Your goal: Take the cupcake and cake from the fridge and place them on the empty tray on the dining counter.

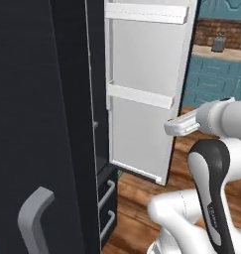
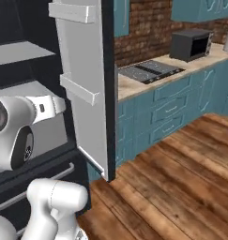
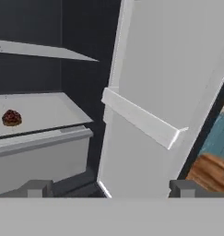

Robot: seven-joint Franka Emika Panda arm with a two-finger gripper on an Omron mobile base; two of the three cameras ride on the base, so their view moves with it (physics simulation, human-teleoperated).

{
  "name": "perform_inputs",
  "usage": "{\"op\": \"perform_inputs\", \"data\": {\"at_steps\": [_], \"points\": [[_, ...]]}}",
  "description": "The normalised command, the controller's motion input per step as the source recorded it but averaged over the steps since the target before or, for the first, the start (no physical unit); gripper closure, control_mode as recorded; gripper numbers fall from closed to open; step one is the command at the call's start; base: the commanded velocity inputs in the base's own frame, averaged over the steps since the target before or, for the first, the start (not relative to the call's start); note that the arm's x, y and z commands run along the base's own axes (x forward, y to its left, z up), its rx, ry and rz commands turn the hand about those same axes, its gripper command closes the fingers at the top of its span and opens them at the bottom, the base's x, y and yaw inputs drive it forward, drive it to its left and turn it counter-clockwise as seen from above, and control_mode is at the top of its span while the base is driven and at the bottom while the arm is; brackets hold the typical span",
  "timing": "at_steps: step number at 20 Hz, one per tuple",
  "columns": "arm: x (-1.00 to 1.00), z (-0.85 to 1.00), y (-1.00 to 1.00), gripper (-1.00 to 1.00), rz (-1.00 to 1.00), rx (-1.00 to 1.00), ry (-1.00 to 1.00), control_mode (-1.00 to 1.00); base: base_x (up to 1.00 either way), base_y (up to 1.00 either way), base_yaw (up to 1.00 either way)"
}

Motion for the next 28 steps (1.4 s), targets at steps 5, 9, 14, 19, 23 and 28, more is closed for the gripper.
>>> {"op": "perform_inputs", "data": {"at_steps": [5, 9, 14, 19, 23, 28], "points": [[0.00, 0.00, 0.00, -1.00, 0.00, 0.00, 0.00, 1.00, 0.79, 0.02, 0.52], [0.00, 0.00, 0.00, -1.00, 0.00, 0.00, 0.00, 1.00, 0.31, 0.48, 0.48], [0.00, 0.00, 0.00, -1.00, 0.00, 0.00, 0.00, 1.00, 0.66, 0.25, 0.52], [0.00, 0.00, 0.00, -1.00, 0.00, 0.00, 0.00, 1.00, 0.93, 0.18, 0.57], [0.00, 0.00, 0.00, -1.00, 0.00, 0.00, 0.00, 1.00, 0.78, 0.53, 0.53], [0.00, 0.00, 0.00, -1.00, 0.00, 0.00, 0.00, 1.00, 0.88, 0.77, 0.33]]}}
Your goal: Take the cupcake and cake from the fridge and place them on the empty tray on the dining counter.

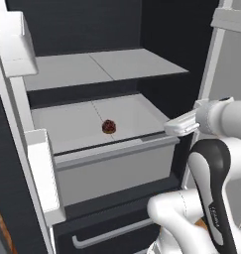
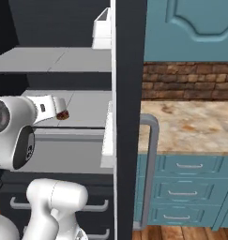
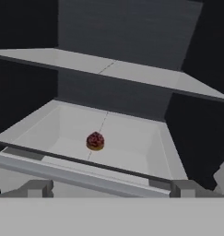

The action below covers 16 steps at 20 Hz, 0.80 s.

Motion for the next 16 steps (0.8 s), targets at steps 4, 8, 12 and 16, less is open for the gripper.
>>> {"op": "perform_inputs", "data": {"at_steps": [4, 8, 12, 16], "points": [[0.00, 0.00, 0.00, -1.00, 0.00, 0.00, 0.00, 1.00, 1.00, 0.56, 0.07], [0.00, 0.00, 0.00, -1.00, 0.00, 0.00, 0.00, 1.00, 1.00, 0.74, 0.00], [0.00, 0.00, 0.00, -1.00, 0.00, 0.00, 0.00, 1.00, 1.00, 0.98, 0.08], [0.00, 0.00, 0.00, -1.00, 0.00, 0.00, 0.00, 1.00, 1.00, 0.68, 0.44]]}}
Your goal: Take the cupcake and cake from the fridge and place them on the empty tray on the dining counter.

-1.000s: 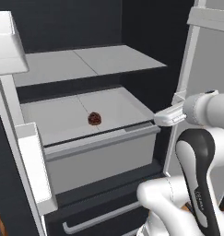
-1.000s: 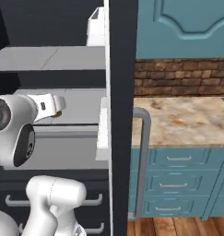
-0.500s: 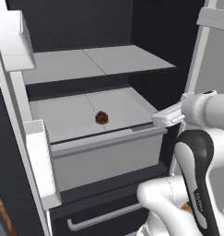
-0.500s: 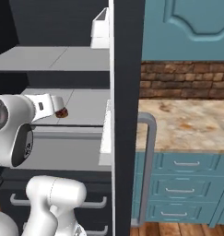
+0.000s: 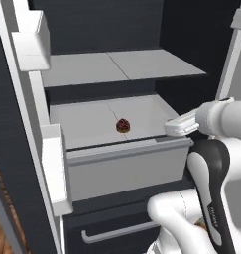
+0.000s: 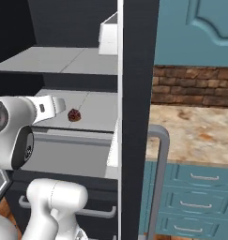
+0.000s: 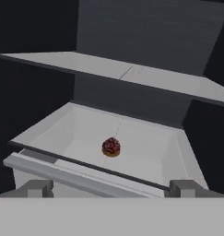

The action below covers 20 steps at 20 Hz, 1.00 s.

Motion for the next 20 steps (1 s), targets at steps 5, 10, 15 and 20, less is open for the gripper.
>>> {"op": "perform_inputs", "data": {"at_steps": [5, 10, 15, 20], "points": [[0.00, 0.00, 0.00, -1.00, 0.00, 0.00, 0.00, 1.00, 0.56, 0.27, 0.20], [0.00, 0.00, 0.00, -1.00, 0.00, 0.00, 0.00, 1.00, 0.04, 0.00, 0.00], [0.62, -0.34, 0.00, -1.00, -0.04, 0.01, 0.12, -1.00, 0.00, 0.00, 0.00], [0.14, -0.55, 0.10, -1.00, -0.15, 0.00, 0.09, -1.00, 0.00, 0.00, 0.00]]}}
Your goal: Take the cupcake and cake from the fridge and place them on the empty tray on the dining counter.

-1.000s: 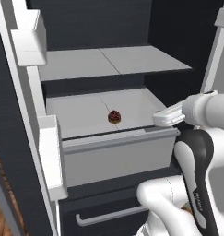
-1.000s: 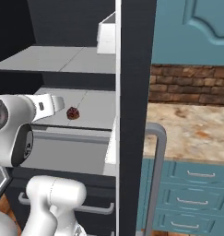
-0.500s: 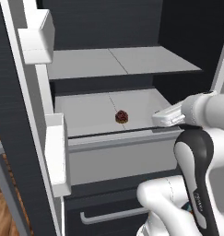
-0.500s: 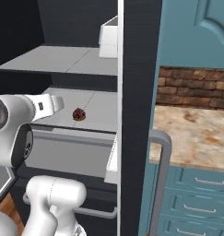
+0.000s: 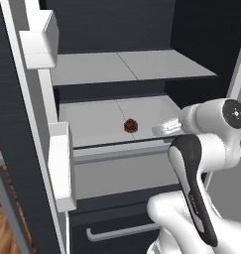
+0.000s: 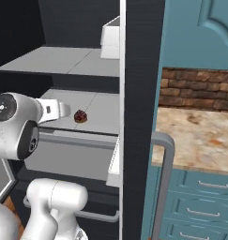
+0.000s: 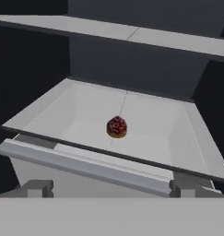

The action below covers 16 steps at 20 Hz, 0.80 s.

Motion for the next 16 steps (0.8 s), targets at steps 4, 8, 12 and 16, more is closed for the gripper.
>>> {"op": "perform_inputs", "data": {"at_steps": [4, 8, 12, 16], "points": [[0.18, -0.23, 0.00, -1.00, -0.12, 0.05, 0.05, -1.00, 0.00, 0.00, 0.00], [0.58, -0.01, 0.00, -1.00, -0.08, 0.13, 0.12, -1.00, 0.00, 0.00, 0.00], [0.66, -0.17, 0.00, -1.00, 0.00, 0.08, 0.17, -1.00, 0.00, 0.00, 0.00], [0.67, -0.36, 0.00, -1.00, 0.00, 0.02, 0.23, -1.00, 0.00, 0.00, 0.00]]}}
